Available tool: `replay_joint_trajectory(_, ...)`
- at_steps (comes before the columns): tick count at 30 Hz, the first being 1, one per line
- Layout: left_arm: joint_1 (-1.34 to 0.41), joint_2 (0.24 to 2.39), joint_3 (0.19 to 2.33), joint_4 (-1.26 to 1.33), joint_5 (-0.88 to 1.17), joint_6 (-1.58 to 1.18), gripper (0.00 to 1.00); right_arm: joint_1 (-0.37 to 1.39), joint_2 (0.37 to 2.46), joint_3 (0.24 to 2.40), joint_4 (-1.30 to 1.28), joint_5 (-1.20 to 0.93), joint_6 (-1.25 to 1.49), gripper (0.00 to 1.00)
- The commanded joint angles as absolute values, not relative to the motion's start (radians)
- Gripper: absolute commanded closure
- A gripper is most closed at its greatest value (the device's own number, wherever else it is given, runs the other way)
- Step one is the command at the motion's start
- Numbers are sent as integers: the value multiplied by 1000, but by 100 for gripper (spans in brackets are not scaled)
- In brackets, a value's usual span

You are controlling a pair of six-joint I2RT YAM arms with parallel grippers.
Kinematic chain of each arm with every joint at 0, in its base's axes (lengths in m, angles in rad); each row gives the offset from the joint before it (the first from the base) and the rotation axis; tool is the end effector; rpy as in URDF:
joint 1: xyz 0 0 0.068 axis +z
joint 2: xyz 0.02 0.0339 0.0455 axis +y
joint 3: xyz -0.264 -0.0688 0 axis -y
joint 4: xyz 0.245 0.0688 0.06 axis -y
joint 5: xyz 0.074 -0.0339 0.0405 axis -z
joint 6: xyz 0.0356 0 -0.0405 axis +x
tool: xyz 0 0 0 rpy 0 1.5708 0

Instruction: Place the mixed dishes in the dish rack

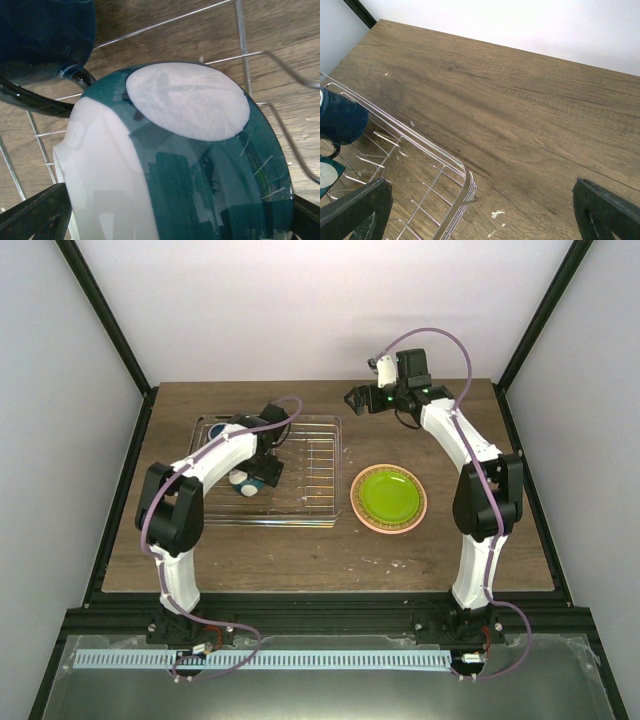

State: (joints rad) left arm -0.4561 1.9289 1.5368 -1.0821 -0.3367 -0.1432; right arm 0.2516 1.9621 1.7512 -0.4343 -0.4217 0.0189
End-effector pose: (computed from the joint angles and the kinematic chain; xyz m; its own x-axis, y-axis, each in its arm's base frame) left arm 0.3394 -0.1534 0.2155 -0.9397 0.3110 -0.1424 0.2556 0.9151 0.3117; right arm 0.4399 0.1281 0.3009 -0.5926 -0.1345 -0.7942 -0.5328 0.8049 0.2612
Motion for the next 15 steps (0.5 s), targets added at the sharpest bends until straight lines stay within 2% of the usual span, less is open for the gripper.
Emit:
replay_joint_trajectory(1, -466, 2027, 1481, -985, 78, -145, 0, 246, 1925, 1746, -439, -416, 3, 0)
replay_joint_trajectory(15, -464, 2054, 1485, -1021, -21, -152, 0, 246, 1937, 1753, -439, -419, 0, 0)
